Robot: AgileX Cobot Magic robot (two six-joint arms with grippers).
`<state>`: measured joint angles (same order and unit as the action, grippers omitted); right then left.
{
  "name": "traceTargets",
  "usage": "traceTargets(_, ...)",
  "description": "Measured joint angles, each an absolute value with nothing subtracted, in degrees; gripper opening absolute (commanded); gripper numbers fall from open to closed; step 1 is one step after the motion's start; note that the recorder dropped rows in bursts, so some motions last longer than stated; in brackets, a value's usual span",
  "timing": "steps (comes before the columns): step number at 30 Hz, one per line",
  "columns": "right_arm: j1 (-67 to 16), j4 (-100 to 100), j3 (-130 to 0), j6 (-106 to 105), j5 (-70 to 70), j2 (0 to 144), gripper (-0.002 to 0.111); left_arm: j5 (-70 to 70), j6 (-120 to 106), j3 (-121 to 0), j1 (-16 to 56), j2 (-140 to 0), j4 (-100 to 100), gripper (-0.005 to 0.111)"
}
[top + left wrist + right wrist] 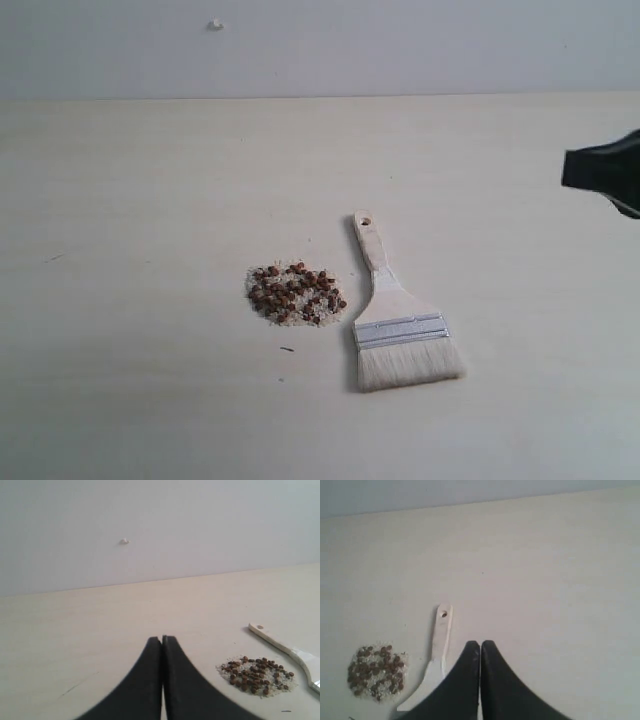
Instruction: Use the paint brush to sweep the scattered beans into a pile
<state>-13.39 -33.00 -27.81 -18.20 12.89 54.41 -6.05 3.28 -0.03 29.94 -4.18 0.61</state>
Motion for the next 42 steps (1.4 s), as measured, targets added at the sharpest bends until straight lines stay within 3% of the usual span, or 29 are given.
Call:
traceTargets(9, -13.39, -31.61, -23.81, -18.33, 14.87, 38.55, 0.000, -6.05, 3.28, -0.03, 29.94, -4.18, 0.61, 0.000)
traceTargets(25, -13.39, -27.51, -23.68, -18.89, 13.31, 29.92, 0.000, -6.05, 3.28, -0.03, 29.94, -4.18, 0.61, 0.000)
traceTargets(42, -13.39, -23.60, -20.76, -19.35, 17.17, 5.71, 0.000, -6.05, 3.28, -0.03, 29.94, -4.18, 0.61, 0.000)
